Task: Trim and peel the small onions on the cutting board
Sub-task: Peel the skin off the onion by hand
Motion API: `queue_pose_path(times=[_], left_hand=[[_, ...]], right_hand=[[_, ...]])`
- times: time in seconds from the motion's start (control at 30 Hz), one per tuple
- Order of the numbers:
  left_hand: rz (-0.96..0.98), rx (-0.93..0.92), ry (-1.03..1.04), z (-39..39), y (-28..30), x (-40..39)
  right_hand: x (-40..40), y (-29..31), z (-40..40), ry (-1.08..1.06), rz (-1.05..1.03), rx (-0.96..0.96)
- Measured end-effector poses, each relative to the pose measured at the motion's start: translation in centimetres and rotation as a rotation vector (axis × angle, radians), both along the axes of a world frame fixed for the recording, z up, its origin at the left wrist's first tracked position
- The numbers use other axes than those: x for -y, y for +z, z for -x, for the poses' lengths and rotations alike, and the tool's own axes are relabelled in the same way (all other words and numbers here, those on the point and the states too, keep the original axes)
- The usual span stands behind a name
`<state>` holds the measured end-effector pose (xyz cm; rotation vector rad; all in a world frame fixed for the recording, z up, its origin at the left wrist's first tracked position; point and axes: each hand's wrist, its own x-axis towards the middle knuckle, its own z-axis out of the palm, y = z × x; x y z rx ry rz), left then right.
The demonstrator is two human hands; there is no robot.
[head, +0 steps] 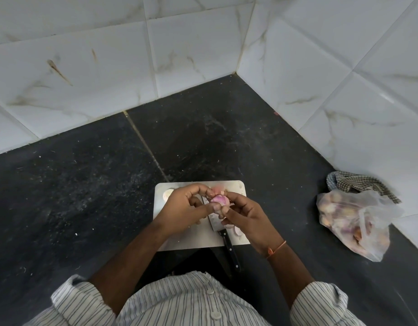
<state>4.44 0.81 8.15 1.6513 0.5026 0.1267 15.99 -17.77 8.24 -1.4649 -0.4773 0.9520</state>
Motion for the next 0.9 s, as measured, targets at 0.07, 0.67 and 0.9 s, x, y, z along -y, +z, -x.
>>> queue_pose_path(times=[0.07, 0.67, 0.9], left_hand=[[0.023, -0.016, -0.028, -0.3, 0.1, -0.2], [0.18, -0.054, -0.301, -0.6, 0.7, -1.1], [0.17, -0.037, -0.213, -0.1, 0.4, -1.0]], right_hand=[[0.1, 0.1, -0.4, 0.029, 0.001, 0.058], [0.0, 0.0, -1.0, 0.101, -0.045, -0.015], [0.5, -0.1, -0.8, 0.047, -0.034, -0.047]])
